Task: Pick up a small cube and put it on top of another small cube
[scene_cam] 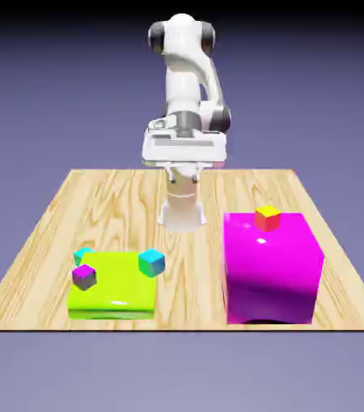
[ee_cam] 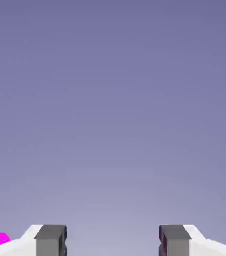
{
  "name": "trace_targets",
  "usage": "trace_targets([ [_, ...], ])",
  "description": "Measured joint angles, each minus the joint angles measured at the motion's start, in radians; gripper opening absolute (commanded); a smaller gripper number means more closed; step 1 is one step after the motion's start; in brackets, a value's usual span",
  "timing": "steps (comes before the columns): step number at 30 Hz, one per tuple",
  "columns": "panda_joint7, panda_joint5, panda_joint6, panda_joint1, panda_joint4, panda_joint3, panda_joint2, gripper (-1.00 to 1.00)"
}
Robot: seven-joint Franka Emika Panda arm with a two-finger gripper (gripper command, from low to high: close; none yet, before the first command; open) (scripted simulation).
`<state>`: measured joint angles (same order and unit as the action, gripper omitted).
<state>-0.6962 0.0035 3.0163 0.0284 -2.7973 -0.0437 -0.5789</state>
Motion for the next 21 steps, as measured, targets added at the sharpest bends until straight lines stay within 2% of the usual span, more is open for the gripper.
trace_targets([
  [21, 0.780, 0.061, -0.360, 0.285, 0.221, -0.761, -0.155, 0.00],
])
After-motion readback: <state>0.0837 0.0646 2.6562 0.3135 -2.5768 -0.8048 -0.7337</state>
